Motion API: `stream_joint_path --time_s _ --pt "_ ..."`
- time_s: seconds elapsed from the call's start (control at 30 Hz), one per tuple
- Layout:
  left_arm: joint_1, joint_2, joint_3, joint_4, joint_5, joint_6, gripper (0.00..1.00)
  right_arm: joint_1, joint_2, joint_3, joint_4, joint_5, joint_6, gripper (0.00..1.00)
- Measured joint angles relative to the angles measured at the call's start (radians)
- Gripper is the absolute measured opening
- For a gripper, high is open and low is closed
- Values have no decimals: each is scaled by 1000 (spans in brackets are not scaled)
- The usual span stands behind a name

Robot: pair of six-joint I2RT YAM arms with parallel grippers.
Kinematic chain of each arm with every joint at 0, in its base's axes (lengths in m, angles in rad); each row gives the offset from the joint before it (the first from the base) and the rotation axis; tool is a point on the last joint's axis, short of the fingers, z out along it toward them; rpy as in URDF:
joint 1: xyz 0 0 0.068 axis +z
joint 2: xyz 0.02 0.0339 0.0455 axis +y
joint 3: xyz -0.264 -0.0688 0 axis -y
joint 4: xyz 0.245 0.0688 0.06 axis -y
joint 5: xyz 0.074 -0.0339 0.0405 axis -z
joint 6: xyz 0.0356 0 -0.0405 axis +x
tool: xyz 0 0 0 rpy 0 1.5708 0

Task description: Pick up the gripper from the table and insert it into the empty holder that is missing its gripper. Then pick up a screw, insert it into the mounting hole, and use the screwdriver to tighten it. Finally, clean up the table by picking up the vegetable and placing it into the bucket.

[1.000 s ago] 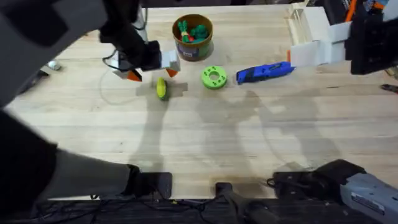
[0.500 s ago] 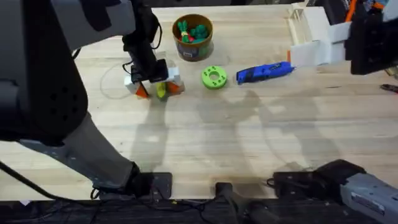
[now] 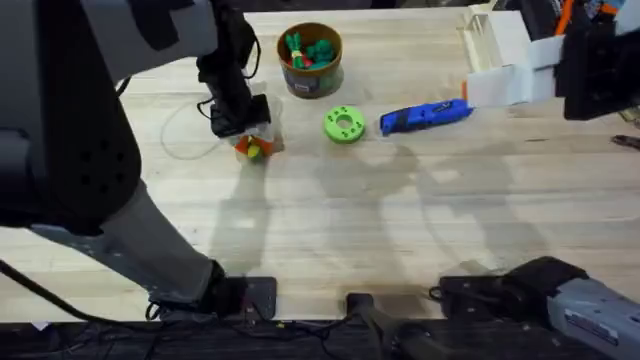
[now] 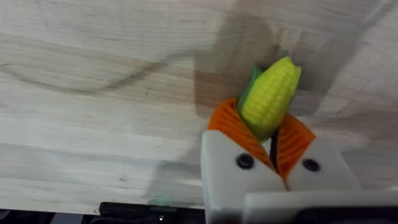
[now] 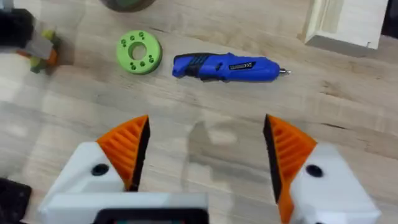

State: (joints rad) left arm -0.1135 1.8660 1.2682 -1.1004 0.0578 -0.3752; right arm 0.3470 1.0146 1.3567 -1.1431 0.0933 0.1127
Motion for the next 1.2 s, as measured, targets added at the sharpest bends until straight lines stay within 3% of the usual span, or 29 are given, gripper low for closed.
stream_joint_path --time_s 0.2,0.33,0.47,0.63,0.9,1.2 --pt "0 -3 46 -23 1 1 34 0 0 0 5 0 0 971" --pt "0 -35 174 -59 2 14 34 0 0 0 5 0 0 971" --pt "-3 -97 338 -63 32 73 34 0 0 0 5 0 0 971" --pt "-51 -139 481 11 50 141 34 0 0 0 5 0 0 970" --pt "-155 -95 493 217 60 182 34 0 0 0 5 0 0 971" --pt "-164 64 492 284 62 185 34 0 0 0 5 0 0 971"
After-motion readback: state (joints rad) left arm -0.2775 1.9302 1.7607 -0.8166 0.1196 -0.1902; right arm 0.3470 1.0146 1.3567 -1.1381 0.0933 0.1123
